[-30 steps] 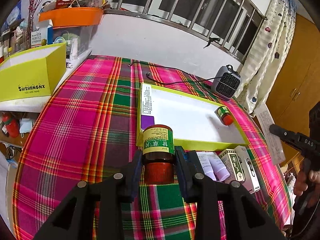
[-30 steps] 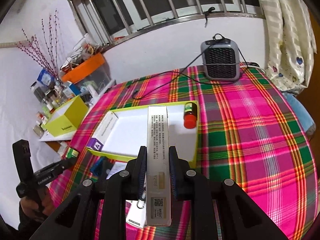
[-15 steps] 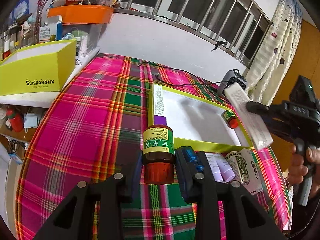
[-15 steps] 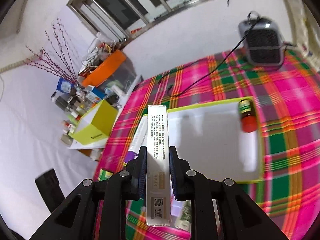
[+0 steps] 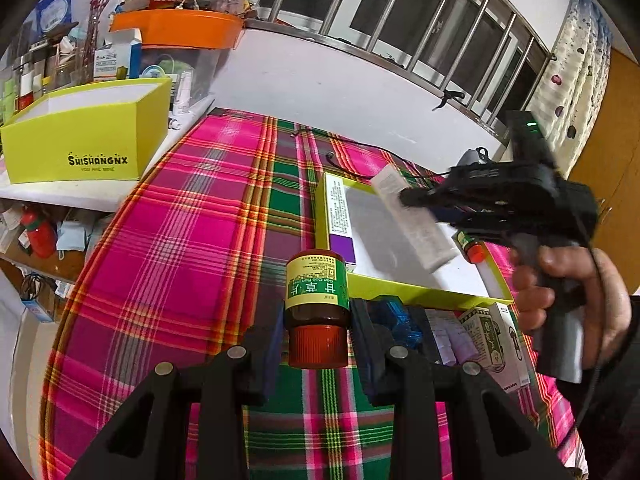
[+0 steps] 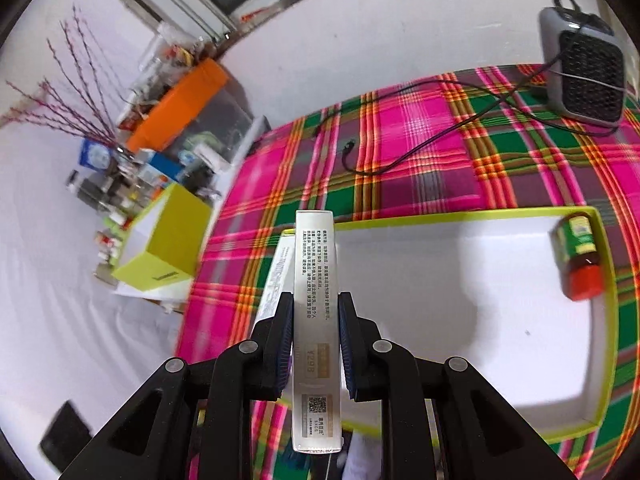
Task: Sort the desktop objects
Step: 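Carry the white box into the tray beside the purple box while left holds bottle, then open the right gripper and withdraw it from the tray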
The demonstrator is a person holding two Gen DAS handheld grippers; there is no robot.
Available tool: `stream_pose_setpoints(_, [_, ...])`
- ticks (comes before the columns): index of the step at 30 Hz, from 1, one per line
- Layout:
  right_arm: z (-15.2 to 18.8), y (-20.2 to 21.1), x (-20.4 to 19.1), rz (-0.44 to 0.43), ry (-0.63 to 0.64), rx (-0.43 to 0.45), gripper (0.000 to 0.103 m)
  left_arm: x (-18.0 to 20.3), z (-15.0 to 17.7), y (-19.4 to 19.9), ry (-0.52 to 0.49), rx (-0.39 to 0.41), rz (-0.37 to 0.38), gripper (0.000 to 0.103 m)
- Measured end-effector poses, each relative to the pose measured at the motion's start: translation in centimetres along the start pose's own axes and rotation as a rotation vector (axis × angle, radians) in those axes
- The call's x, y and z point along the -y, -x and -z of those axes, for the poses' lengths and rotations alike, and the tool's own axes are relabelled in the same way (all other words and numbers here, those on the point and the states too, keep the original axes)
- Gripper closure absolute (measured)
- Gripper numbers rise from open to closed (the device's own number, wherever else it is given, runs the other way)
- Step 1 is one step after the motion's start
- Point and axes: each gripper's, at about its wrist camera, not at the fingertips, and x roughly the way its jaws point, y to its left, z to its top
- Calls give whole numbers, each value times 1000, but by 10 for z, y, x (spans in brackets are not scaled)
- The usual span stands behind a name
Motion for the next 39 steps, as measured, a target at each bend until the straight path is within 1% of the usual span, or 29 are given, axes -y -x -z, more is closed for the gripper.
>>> stream_pose_setpoints(4, [1, -32, -2, 41, -17, -46, 81, -5, 1, 2, 8, 3, -9, 70])
stream_pose_setpoints(10, [2, -56, -10, 57, -48, -65, 80, -10, 0, 4, 17, 5, -18, 70])
stream_pose_setpoints(12, [1, -60, -12, 48, -67, -67, 79, -9, 1, 4, 15, 6, -17, 70])
stream_pose_setpoints(14, [0, -63, -14, 21, -85, -73, 76, -9, 1, 5, 11, 8, -16, 70])
stream_pose_setpoints(19, [1, -58, -19, -4, -82, -65, 76, -7, 1, 5, 10, 4, -14, 70])
stream_pose_setpoints(22, [2, -56, -21, -17, -69, -70, 76, -4, 1, 6, 4, 3, -12, 70])
stream_pose_setpoints(25, [4, -60, -25, -10, -22, -102, 77, -2, 1, 7, -2, 7, -10, 70])
stream_pose_setpoints(27, [5, -56, -24, -32, -24, -107, 78, -1, 0, 8, -5, 8, -10, 70])
stream_pose_setpoints(28, [5, -50, -24, -54, -24, -101, 78, 0, 0, 8, -6, 8, -11, 70])
stream_pose_setpoints(34, [13, -8, -20, -105, 7, -51, 77, 4, -1, 6, -14, 4, -2, 70])
stream_pose_setpoints(36, [21, 7, -14, -112, 16, -38, 77, 8, 0, 3, -21, -4, 7, 70])
stream_pose_setpoints(39, [34, 26, 6, -113, -20, -31, 76, 12, 1, 0, -33, -14, 18, 70])
